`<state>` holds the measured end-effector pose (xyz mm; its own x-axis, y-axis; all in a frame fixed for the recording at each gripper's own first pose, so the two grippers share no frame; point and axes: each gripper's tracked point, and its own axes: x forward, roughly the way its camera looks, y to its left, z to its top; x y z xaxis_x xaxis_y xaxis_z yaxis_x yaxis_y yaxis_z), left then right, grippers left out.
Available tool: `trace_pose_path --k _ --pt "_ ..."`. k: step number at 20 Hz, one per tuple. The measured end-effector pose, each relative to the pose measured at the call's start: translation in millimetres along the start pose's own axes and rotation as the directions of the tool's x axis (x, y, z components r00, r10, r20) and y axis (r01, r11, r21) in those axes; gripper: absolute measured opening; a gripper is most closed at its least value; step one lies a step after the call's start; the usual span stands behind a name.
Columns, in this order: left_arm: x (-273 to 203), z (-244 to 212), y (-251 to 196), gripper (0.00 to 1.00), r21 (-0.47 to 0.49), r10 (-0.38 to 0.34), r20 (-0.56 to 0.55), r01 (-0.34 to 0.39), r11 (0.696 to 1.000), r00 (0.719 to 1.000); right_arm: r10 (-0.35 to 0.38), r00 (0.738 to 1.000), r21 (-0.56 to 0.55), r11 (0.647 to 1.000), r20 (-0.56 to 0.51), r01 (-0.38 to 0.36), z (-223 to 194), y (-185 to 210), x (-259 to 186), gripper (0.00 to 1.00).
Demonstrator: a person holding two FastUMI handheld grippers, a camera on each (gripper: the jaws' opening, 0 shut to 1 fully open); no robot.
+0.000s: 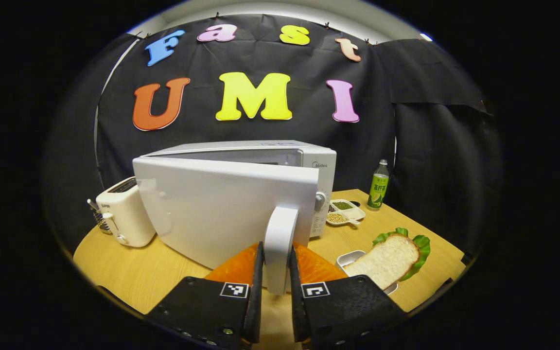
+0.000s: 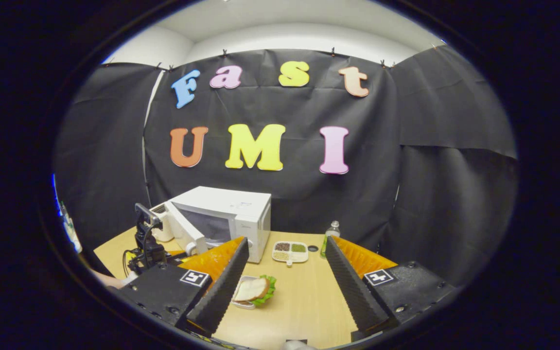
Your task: Open the microwave oven with the left hand, put the food in, and close the microwave oven.
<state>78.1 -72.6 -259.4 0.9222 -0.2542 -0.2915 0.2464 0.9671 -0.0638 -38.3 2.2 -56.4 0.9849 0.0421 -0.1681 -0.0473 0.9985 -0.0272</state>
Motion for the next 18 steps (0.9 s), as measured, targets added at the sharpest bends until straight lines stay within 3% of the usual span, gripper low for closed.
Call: trace_pose_path --k 1,2,3,4,5,6,7,10,11,13,14,15,18 --pt "-10 -1 10 0.52 -0.011 0.014 0.001 -0.014 1.0 1.0 0.014 1.0 -0.001 1.0 -0.003 -0.014 -2 2 -1 0.92" --pt "-17 1 18 0.52 -0.018 0.024 0.005 -0.024 1.0 1.0 0.024 1.0 0.001 1.0 -0.001 -0.024 -2 5 -3 0.92" --pt "-22 0 23 0.62 -0.021 0.035 -0.002 -0.035 0.999 0.999 0.03 1.0 0.002 1.0 0.0 -0.03 -3 6 -4 0.92" --pt "-29 1 30 0.65 -0.017 0.05 -0.001 -0.05 0.999 0.999 0.035 0.999 0.004 0.999 0.002 -0.035 -4 8 -5 0.92" --pt "-37 5 41 0.8 -0.011 0.075 0.01 -0.075 0.997 0.997 0.041 0.999 0.008 0.999 0.003 -0.041 -5 10 -6 0.92" --pt "-41 3 43 0.95 -0.02 0.069 -0.002 -0.069 0.997 0.998 0.048 0.999 0.013 0.999 0.003 -0.048 -5 13 -6 1.0" --pt "-47 0 47 0.98 -0.026 0.074 -0.01 -0.074 0.997 0.997 0.056 0.998 0.017 0.998 0.004 -0.056 -6 17 -6 0.92" --pt "-69 -6 64 0.98 -0.001 0.104 -0.016 -0.104 0.995 0.994 0.082 0.997 0.018 0.996 0.011 -0.083 -6 32 -4 0.92" --pt "-77 -8 72 0.98 0.004 0.118 -0.017 -0.118 0.993 0.993 0.096 0.995 0.016 0.995 0.013 -0.096 -7 39 -5 1.0" --pt "-94 -14 88 0.98 -0.006 0.15 -0.026 -0.151 0.989 0.988 0.116 0.993 0.01 0.993 0.013 -0.116 -9 49 -3 1.0" --pt "-104 -17 98 0.98 -0.014 0.17 -0.032 -0.17 0.985 0.985 0.125 0.992 0.009 0.992 0.011 -0.126 -11 55 -2 0.92" --pt "-114 -20 107 0.98 -0.019 0.19 -0.038 -0.191 0.981 0.981 0.135 0.991 0.009 0.991 0.008 -0.135 -13 60 -1 1.0" --pt "-142 -28 140 0.98 -0.022 0.256 -0.052 -0.258 0.966 0.965 0.166 0.986 0.0 0.986 -0.004 -0.166 -17 74 4 1.0"
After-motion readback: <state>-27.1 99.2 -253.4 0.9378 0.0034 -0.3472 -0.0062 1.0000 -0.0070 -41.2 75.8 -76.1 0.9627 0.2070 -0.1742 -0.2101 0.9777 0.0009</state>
